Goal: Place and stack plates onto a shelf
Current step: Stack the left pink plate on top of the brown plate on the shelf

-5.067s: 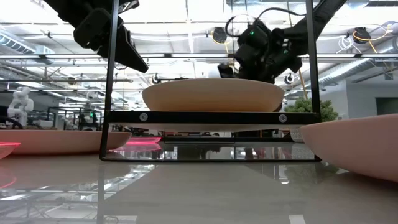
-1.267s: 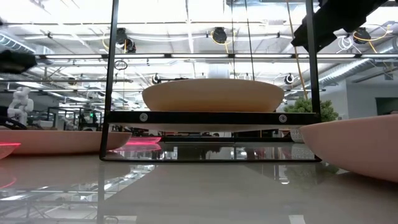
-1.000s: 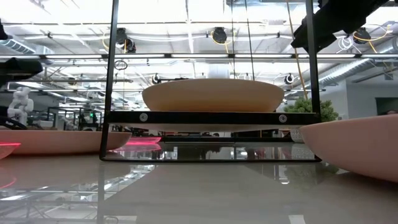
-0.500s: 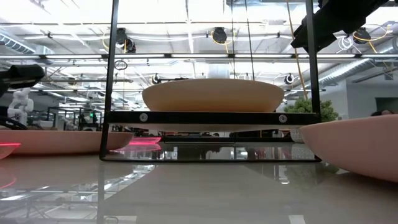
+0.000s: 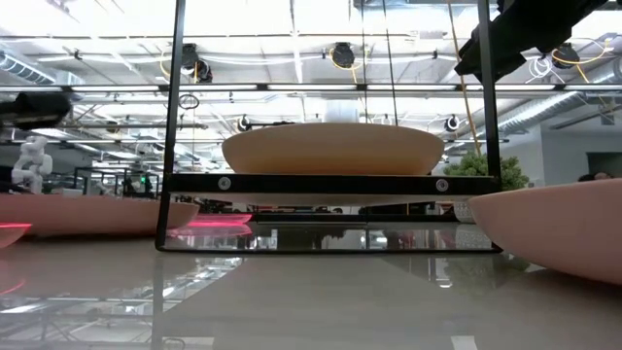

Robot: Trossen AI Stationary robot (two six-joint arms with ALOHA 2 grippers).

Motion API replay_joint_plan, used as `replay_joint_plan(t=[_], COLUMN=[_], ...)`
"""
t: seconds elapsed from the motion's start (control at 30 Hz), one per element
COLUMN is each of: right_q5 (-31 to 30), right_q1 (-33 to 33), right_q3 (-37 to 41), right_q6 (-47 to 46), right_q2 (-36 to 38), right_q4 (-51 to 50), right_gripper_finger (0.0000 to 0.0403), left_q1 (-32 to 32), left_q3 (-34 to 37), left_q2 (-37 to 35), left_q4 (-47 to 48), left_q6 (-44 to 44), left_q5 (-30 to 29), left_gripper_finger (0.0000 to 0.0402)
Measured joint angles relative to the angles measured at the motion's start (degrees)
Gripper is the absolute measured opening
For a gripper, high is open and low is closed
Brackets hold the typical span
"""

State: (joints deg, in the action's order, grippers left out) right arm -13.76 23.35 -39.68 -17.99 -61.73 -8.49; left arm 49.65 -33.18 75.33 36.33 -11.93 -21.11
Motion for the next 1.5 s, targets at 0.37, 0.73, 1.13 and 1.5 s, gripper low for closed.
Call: replay_joint_plan(t=[0.37, 0.73, 1.13, 1.5], right_q5=[0.02, 0.33, 0.33, 0.39], right_q1=[0.0, 0.0, 0.0, 0.0], right_q3=[0.0, 0.0, 0.0, 0.0], right_q6=[4.06, 3.73, 3.68, 3.66], right_q2=[0.0, 0.0, 0.0, 0.0], right_q4=[-0.11, -2.09, -2.27, -3.45], right_gripper_finger=[0.0082, 0.0082, 0.0082, 0.0082], left_q1=[0.0, -0.02, -4.42, -14.06], left_q3=[-11.79, -18.39, -20.01, -20.01], left_q2=[0.0, -0.02, -0.04, -0.04], left_q4=[14.15, 22.25, 19.4, 3.37], left_q6=[6.19, 13.57, 32.42, 55.68], left_q5=[0.28, -5.79, -15.4, -13.33], left_gripper_finger=[0.0016, 0.0016, 0.0016, 0.0017])
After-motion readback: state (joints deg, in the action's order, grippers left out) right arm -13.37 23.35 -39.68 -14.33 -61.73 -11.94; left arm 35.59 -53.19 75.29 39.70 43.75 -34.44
